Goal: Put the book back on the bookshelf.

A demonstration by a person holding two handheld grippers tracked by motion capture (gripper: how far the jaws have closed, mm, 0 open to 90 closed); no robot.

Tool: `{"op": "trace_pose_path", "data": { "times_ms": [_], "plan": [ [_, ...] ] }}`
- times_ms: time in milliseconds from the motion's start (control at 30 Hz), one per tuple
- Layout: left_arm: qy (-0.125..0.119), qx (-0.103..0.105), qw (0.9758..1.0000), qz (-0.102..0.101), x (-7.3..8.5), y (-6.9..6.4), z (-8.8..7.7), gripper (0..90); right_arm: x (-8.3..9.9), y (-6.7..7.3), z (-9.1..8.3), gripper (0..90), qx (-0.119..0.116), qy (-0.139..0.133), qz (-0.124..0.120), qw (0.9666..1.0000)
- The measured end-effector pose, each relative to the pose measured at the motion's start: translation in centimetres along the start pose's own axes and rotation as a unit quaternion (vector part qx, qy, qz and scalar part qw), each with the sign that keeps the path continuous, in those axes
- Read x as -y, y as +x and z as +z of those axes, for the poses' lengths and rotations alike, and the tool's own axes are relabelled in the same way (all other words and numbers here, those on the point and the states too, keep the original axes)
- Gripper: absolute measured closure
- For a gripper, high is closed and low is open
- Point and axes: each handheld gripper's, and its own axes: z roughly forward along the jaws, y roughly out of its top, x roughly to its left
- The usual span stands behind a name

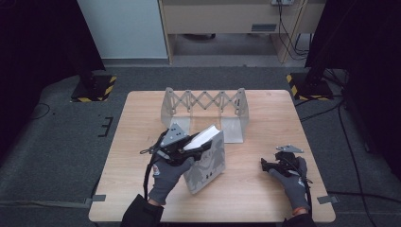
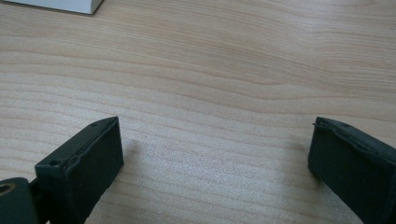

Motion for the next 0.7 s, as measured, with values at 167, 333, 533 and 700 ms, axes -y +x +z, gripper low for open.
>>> {"op": "trace_pose_path", "data": {
  "times_ms": [167,333,533,700],
  "plan": [
    [-0.009,-0.031,0.9994,-0.01,-0.6,1.8,-2.1,52.1,0.0,0.0,0.0,3.6,0.0,0.0,0.0,1.0],
    [-0.014,-0.075,0.997,-0.011,-1.1,3.7,-3.6,52.1,0.0,0.0,0.0,3.6,0.0,0.0,0.0,1.0],
    [-0.025,-0.111,0.9929,-0.032,-1.8,6.2,-4.6,52.2,0.0,0.0,0.0,3.6,0.0,0.0,0.0,1.0],
    [-0.026,-0.143,0.9889,-0.033,-2.6,7.4,-3.9,52.1,0.0,0.0,0.0,3.6,-0.001,0.0,-0.001,1.0]
  ]
}}
